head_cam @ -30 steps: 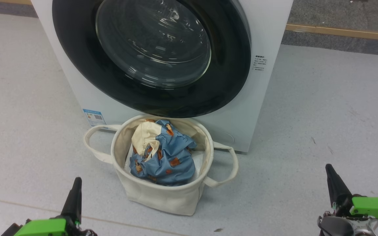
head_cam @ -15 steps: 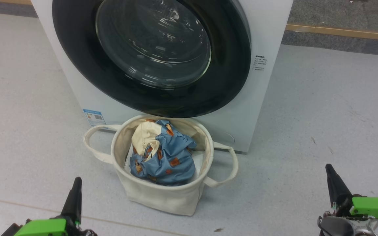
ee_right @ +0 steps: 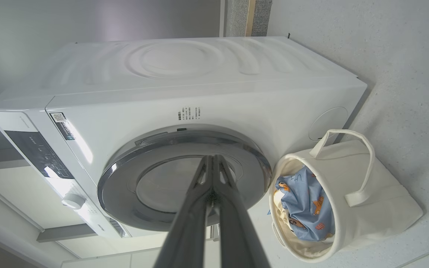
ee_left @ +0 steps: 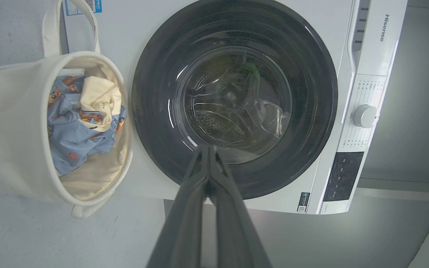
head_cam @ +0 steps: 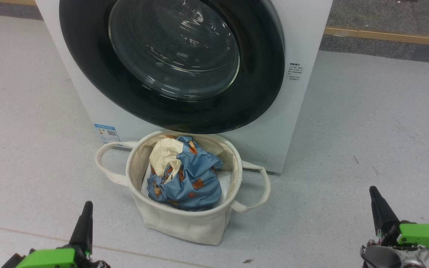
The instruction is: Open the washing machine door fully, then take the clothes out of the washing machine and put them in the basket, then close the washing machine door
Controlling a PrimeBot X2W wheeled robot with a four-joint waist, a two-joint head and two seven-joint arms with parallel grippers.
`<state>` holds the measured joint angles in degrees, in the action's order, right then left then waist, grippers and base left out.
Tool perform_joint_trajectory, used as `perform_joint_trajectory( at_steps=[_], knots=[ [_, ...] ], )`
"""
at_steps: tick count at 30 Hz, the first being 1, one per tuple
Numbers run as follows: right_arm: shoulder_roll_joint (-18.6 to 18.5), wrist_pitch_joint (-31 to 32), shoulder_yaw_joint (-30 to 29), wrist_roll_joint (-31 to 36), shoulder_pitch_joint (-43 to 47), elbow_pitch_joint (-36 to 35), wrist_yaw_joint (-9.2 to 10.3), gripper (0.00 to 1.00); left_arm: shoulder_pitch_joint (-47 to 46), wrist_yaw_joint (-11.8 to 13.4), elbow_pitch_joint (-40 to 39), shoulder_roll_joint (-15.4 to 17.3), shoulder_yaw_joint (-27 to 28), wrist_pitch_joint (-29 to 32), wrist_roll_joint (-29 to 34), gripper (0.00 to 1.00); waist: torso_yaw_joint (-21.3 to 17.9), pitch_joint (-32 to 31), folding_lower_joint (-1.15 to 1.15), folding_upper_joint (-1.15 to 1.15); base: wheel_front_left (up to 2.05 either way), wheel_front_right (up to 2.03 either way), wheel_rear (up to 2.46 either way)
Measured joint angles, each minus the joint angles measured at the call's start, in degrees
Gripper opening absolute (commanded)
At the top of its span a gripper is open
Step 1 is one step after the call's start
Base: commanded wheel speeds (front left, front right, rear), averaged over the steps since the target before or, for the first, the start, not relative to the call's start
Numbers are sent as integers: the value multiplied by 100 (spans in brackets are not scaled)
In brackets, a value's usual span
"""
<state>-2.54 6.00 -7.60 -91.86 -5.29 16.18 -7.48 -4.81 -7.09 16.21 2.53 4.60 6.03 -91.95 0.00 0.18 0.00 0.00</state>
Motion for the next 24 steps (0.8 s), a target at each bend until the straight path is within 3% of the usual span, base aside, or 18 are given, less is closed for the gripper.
perform_joint_trajectory(
  at_steps=[24],
  knots=[
    [0,0,0,0,0,0,0,0,0,0,-1,0,0,0,0,0,0,0,0,0,0,0,0]
  ],
)
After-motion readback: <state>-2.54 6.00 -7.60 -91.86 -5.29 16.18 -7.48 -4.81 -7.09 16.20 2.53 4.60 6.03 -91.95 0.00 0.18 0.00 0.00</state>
